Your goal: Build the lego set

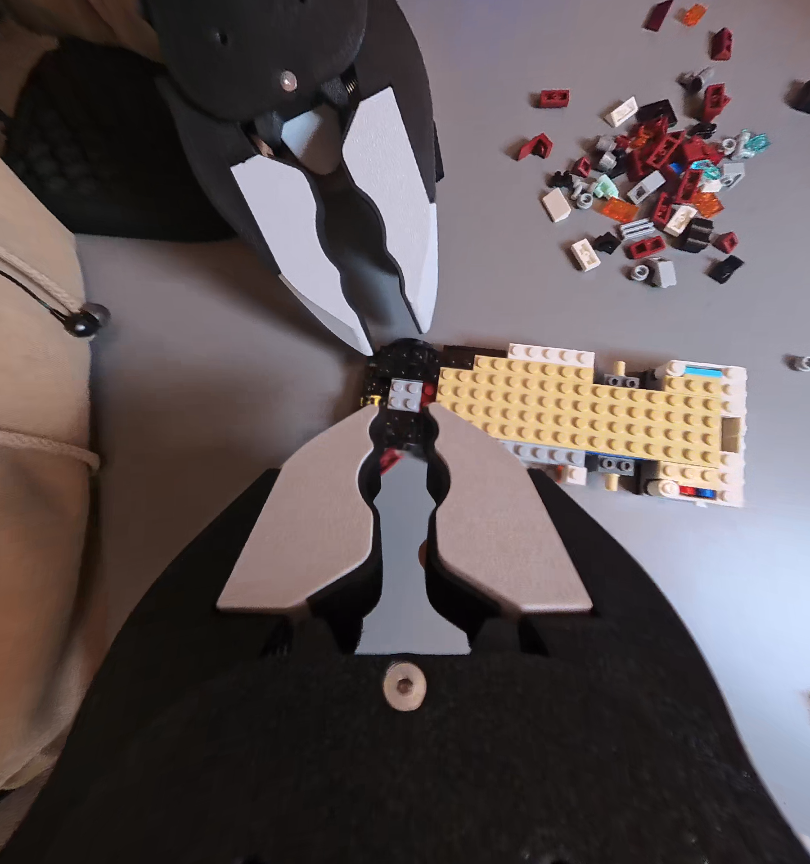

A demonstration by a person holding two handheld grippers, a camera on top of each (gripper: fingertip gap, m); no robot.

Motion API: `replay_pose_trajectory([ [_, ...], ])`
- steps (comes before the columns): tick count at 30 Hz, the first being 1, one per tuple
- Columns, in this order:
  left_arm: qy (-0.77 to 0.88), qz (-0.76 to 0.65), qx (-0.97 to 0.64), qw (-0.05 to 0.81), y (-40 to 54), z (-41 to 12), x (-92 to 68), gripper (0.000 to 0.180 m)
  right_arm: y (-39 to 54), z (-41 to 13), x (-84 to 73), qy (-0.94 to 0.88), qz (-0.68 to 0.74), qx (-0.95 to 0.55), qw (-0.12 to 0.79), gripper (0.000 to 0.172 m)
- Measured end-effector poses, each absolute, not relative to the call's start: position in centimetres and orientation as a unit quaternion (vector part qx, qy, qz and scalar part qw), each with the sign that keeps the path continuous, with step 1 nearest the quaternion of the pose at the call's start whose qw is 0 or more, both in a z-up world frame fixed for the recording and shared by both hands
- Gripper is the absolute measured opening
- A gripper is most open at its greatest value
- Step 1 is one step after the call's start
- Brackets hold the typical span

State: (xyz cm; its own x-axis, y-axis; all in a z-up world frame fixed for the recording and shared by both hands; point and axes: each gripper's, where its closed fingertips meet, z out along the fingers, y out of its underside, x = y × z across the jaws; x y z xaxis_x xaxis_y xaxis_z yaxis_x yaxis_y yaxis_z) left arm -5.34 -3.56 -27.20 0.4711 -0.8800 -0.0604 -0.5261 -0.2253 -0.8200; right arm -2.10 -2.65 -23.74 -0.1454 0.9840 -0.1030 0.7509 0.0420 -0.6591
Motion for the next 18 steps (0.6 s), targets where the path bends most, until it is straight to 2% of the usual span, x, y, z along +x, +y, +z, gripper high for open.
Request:
replay_pose_trajectory([
  [4,0.455,-0.223,-0.759,0.409,-3.3,-27.1,-5.5,0.024,-3.3,-25.5,-2.2,-0.717,0.284,-0.607,0.191,0.014],
  [8,0.454,-0.224,-0.757,0.413,-3.3,-27.0,-5.5,0.024,-3.8,-25.0,-1.5,-0.714,0.313,-0.597,0.189,0.014],
  [15,0.45,-0.233,-0.755,0.417,-3.4,-26.7,-5.5,0.024,-11.8,-26.6,1.7,-0.787,0.326,-0.517,0.085,0.02],
  [18,0.453,-0.23,-0.753,0.419,-3.4,-26.7,-5.5,0.024,-13.2,-28.2,2.0,-0.812,0.295,-0.498,0.081,0.02],
])
